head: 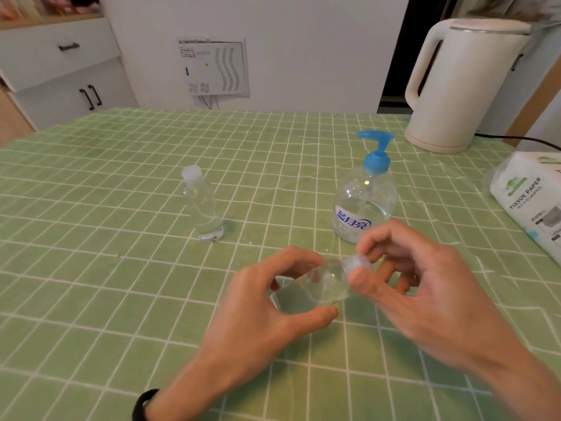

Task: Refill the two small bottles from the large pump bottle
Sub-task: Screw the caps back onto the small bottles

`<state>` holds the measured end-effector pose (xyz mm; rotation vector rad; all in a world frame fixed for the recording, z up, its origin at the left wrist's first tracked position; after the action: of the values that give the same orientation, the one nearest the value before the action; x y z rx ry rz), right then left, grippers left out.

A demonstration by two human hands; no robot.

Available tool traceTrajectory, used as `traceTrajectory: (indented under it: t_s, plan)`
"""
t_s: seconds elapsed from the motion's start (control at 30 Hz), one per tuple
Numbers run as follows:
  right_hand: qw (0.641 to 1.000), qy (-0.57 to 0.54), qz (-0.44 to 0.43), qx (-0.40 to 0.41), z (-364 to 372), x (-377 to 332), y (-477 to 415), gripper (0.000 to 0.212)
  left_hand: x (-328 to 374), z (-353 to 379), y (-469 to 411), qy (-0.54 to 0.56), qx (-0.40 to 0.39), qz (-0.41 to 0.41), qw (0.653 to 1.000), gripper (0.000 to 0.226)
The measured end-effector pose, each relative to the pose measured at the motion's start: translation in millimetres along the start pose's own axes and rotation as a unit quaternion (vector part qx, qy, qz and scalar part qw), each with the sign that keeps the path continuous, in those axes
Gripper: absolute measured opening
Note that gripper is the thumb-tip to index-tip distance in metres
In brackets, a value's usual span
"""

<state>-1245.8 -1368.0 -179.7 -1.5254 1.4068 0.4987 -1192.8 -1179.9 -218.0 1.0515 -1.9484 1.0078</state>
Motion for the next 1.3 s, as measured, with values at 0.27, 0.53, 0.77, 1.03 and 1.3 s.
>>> traceTrajectory:
  t_s: [0.27,0.53,0.77,1.03,1.3]
  plan:
    - [1.0,0.018,0.003,0.021,1.2,2.4,1.1,0.053,-1.2,-0.4,0.1,0.007,0.001,-0.01,1.0,0.041]
    - [0.999,0.042,-0.01,-0.016,2.1,-6.9,4.2,0.046,-2.7,-2.9,-1.5,0.018,0.01,-0.013,1.0,0.04]
    - [0.998,0.053,-0.004,0.038,6.9,-15.3,5.6,0.038,-4.9,-3.0,-2.2,0.022,0.011,-0.005,1.0,0.04]
    - [0.997,-0.044,0.051,0.036,6.5,-7.2,1.9,0.07,-26.6,-24.6,-21.8,0.007,0.132,-0.023,0.991,0.042]
    - [0.997,-0.018,0.048,0.062,2.7,-1.5,1.1,0.035,-41.2,-44.9,-31.2,-0.003,0.241,-0.094,0.966,0.038]
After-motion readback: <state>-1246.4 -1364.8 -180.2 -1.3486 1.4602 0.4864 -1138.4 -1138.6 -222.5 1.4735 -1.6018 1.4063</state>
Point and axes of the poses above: each hand's wrist, its own y-axis away from the middle knuckle, its own z-axis out of the palm, x = y × z, the point moved 5 cm from there along -y, towards the middle knuckle, and after that the axes turned 8 degrees about x, right-handed, at the moved point
